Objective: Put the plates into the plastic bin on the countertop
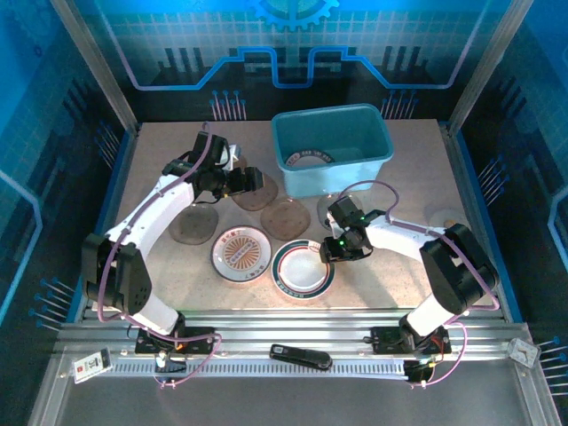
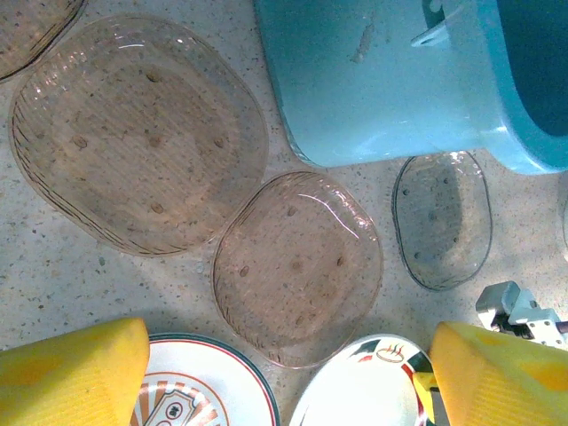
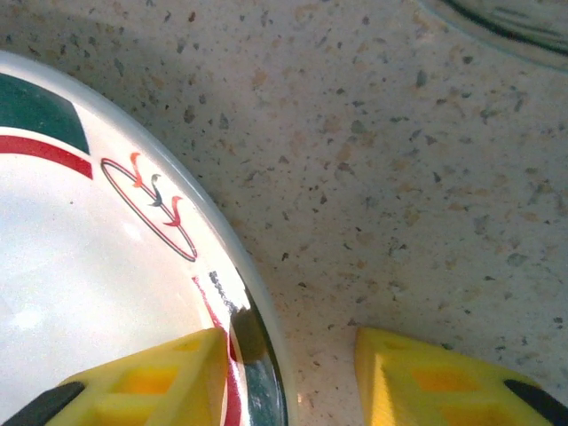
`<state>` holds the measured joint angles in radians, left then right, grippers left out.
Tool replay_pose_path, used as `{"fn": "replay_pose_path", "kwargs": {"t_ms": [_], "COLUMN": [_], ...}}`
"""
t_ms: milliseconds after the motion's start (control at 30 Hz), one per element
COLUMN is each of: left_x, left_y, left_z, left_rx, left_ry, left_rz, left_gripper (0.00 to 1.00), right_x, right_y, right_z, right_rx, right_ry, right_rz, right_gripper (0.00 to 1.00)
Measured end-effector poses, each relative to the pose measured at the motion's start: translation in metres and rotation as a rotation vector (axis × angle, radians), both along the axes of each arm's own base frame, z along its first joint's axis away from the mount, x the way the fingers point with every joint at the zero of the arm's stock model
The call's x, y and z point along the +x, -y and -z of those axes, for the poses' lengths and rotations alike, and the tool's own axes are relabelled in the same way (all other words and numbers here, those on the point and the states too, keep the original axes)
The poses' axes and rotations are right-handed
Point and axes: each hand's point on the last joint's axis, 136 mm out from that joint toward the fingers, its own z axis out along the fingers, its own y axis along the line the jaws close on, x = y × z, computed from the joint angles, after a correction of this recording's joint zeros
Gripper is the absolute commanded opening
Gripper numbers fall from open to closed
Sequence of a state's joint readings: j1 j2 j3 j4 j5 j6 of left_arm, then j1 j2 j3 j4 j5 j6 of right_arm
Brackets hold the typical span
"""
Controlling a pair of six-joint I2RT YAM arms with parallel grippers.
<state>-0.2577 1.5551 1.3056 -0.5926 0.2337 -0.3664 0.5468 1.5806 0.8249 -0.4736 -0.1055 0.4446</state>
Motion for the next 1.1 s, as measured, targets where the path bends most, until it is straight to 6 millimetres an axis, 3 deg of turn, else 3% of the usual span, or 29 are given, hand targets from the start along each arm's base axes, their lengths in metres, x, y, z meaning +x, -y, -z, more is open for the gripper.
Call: {"fn": "replay_pose_path", "kwargs": {"t_ms": [400,1100], "left_x": [0.001,0.001], "left_y": [0.000,0.001], "left_z": [0.003,0.007], "left_rx": [0.002,0.004], "left_ry": [-0.008,-0.018], "left_rz": [0.000,0.001], "left_gripper": [0.83,0.83], "right_x": [-0.004,-0.005], "right_y": [-0.009,-0.013], "right_z": [0.000,-0.014], "right_rx": [-0.008,0.027], "right_ry": [-0.008,0.041], "right_rz": [-0.040,-0.053], "right_gripper": [0.35,0.05]}}
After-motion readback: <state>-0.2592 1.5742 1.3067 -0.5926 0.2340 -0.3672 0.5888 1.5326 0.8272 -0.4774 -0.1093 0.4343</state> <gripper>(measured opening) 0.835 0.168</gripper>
